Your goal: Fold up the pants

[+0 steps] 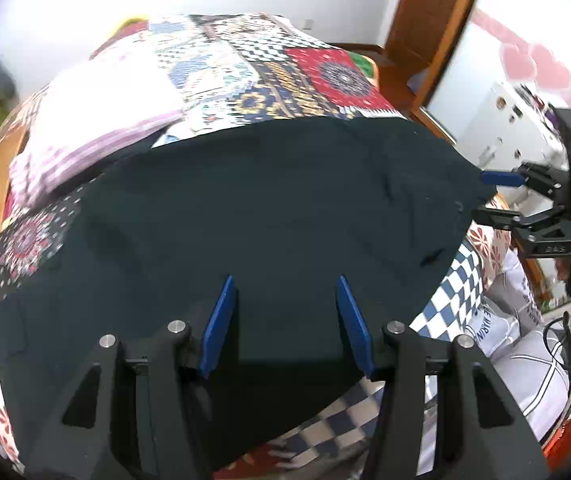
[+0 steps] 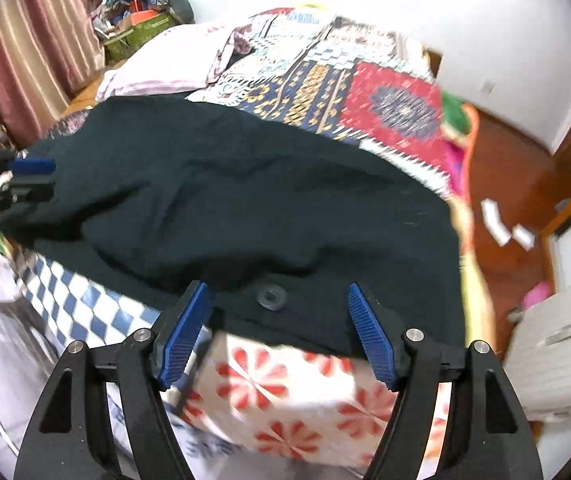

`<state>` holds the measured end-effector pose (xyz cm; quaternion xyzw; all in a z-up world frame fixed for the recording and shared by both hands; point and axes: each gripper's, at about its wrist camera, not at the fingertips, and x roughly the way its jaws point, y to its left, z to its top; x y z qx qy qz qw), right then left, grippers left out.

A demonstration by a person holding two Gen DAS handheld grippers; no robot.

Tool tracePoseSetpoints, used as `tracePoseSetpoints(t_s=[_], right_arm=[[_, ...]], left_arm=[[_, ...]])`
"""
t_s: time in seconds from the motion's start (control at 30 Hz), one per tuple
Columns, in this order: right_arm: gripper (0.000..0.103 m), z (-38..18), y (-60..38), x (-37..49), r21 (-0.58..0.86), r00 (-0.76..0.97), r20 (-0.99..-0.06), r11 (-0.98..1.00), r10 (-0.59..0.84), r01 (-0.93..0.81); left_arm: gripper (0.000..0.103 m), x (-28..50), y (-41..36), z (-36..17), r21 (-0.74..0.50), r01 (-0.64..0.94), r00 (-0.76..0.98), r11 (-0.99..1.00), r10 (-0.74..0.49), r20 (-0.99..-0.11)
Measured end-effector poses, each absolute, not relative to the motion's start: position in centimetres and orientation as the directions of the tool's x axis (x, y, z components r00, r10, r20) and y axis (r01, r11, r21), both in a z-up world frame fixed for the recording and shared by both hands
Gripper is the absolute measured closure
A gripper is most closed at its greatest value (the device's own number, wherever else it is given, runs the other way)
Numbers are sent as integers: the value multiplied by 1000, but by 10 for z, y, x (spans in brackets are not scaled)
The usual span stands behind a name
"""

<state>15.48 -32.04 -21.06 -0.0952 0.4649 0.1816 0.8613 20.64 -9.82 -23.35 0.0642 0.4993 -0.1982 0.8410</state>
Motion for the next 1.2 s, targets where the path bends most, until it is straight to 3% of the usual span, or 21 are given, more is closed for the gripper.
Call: tracePoseSetpoints(t_s=[0.27,0.5,0.83,0.97,1.13,1.2], right_arm=[[35,-226,-352,149,64,526,-823,954,216,-292],[35,-240,-381,146,24,559,-821,985,116,-170],[35,-247,-376,145,-61,589,-805,977,73,-205],[53,-239,-380,144,-48,609,-787,975,96,-216],[66,-235,-386,151,-62,638,-767,981,71,-184],[66,-239,-388,155,-53,624,-778,981,76,-185]], left_arm=[[49,212,-109,-251,-93,404,392,910,-264,-881],[46,207,-113,-253,-54,408,412,911,-237,-880],[46,206,-112,-254,-56,396,415,917,-233,-880],[46,206,-112,-254,-56,395,415,917,-233,-880],[46,205,-112,-255,-56,392,418,918,-232,-878],[46,205,-112,-255,-57,392,419,918,-233,-877]])
